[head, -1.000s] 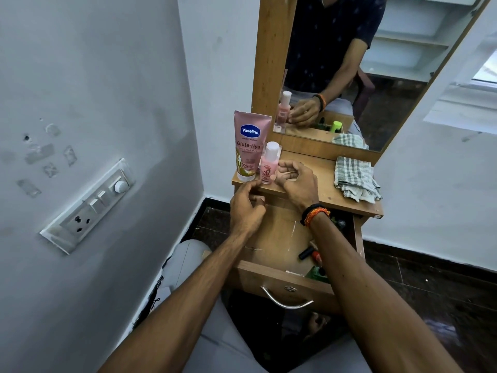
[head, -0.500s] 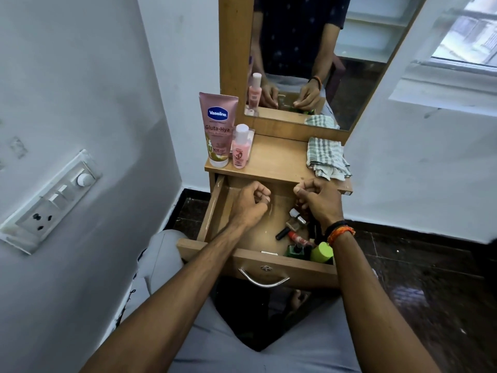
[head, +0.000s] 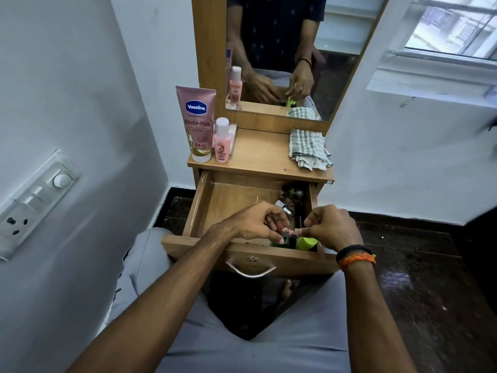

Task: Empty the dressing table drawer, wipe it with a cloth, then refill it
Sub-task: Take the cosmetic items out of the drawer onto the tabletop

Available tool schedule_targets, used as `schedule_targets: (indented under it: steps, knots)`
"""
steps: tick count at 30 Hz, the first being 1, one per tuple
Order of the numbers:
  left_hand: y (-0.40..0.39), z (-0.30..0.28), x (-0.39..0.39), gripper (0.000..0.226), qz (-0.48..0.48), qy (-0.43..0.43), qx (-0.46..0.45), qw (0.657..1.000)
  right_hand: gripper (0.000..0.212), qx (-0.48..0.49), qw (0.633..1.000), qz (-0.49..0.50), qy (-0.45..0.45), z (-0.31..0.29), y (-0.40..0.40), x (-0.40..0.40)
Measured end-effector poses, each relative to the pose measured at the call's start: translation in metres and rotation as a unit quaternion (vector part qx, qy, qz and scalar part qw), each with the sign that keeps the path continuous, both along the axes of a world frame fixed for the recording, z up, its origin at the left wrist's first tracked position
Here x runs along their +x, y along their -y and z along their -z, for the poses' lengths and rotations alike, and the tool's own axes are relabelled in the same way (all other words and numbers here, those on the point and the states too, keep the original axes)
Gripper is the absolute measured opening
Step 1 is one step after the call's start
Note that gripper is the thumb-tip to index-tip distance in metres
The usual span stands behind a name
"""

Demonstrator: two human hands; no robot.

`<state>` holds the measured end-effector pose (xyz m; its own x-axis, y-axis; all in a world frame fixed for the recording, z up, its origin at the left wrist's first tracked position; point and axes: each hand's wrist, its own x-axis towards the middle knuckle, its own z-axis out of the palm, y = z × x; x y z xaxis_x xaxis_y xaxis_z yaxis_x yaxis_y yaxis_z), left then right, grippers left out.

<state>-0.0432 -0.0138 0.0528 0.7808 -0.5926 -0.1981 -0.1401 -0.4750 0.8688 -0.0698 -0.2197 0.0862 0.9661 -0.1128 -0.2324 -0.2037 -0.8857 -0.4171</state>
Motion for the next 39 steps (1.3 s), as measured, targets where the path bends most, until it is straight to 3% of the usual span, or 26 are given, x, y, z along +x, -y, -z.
schedule_targets:
  steps: [8,14,21,27,35,39]
  knots:
    - [0.004,0.009,0.001,0.036,0.012,0.006,0.058,0.998,0.038,-0.049,0.999,0.006,-0.011,0.007,-0.009,-0.019]
    - [0.007,0.020,0.005,0.036,0.025,0.041,0.110,0.993,0.028,-0.075,0.996,0.016,0.035,0.015,-0.016,-0.024]
    - [0.006,0.023,0.006,0.022,0.007,0.055,0.150,0.987,0.031,-0.081,0.995,0.016,0.055,0.021,-0.015,-0.023]
    - [0.005,0.017,0.002,0.016,0.014,0.069,0.156,0.985,0.035,-0.091,0.995,0.020,0.032,0.026,-0.013,-0.018]
    - [-0.001,0.013,-0.001,0.037,-0.022,0.095,0.125,0.987,0.041,-0.072,0.995,0.027,0.064,0.027,-0.009,-0.022]
    - [-0.010,0.006,0.000,0.015,-0.046,0.108,0.091,0.989,0.046,-0.059,0.993,0.026,0.098,0.015,-0.010,-0.028]
